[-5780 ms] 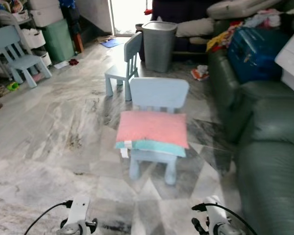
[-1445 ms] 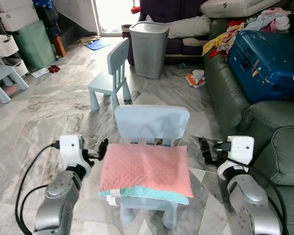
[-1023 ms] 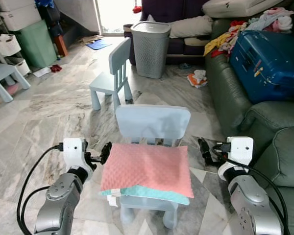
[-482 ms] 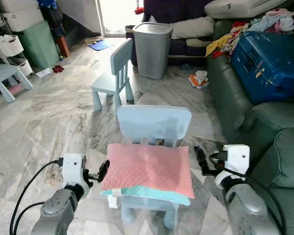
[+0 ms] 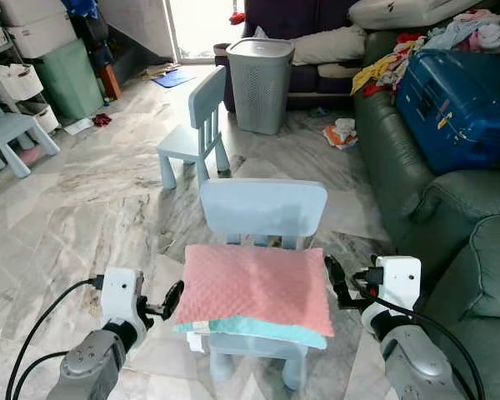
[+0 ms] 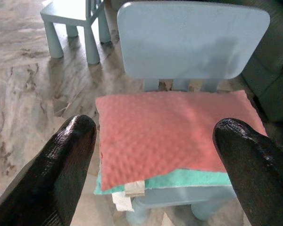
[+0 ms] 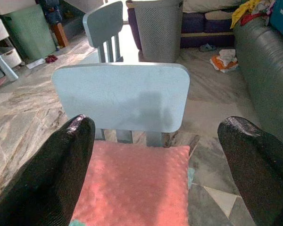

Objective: Move the pillow to the sofa

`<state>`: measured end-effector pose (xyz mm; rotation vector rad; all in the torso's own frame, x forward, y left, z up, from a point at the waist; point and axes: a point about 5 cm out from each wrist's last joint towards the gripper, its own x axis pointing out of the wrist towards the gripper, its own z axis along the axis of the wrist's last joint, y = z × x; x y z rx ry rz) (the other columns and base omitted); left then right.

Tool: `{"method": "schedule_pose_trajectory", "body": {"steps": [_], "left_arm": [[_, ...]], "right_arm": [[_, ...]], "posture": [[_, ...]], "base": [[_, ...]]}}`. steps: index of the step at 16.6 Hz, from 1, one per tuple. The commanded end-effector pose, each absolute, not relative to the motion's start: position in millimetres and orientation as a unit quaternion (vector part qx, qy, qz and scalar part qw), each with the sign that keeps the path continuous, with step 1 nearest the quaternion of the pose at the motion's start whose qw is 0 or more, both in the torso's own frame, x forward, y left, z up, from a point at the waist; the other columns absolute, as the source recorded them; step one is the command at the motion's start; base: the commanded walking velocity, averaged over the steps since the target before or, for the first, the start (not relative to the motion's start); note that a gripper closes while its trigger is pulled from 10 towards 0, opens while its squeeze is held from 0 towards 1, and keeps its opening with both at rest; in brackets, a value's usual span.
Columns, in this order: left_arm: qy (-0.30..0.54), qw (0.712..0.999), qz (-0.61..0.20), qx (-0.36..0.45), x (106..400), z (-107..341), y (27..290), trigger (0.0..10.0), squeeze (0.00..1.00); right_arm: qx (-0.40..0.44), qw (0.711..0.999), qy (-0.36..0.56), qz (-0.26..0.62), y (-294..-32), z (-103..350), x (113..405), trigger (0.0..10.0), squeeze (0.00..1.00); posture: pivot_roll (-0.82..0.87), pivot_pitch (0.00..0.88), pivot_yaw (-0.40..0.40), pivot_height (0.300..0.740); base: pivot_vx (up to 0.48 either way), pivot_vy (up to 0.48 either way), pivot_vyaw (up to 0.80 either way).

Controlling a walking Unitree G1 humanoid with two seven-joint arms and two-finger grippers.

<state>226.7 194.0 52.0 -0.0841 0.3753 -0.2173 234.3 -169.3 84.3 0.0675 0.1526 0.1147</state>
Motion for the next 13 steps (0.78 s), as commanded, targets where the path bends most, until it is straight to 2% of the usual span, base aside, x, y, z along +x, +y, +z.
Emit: {"method": "schedule_pose_trajectory", "body": {"steps": [1,9,13], "left_arm": [[0.183,0.977,-0.104,-0.034,225.6,56.5,197.8,10.0,0.0],[0.196,0.975,-0.1,-0.034,209.5,56.7,199.1,10.0,0.0],[0.202,0.974,-0.098,-0.036,205.3,56.4,198.6,10.0,0.0]], "right_arm": [[0.035,0.995,0.069,0.065,-165.5,89.8,233.2,10.0,0.0],[0.036,0.993,0.079,0.084,-161.2,90.2,222.5,10.0,0.0],[0.032,0.992,0.083,0.089,-161.5,90.9,221.1,10.0,0.0]], "posture": [[-0.09,0.035,0.077,0.74],[-0.08,0.095,0.068,0.74],[-0.08,0.111,0.062,0.702]], "base": [[0.0,0.0,0.0],[0.0,0.0,0.0],[0.0,0.0,0.0]]}}
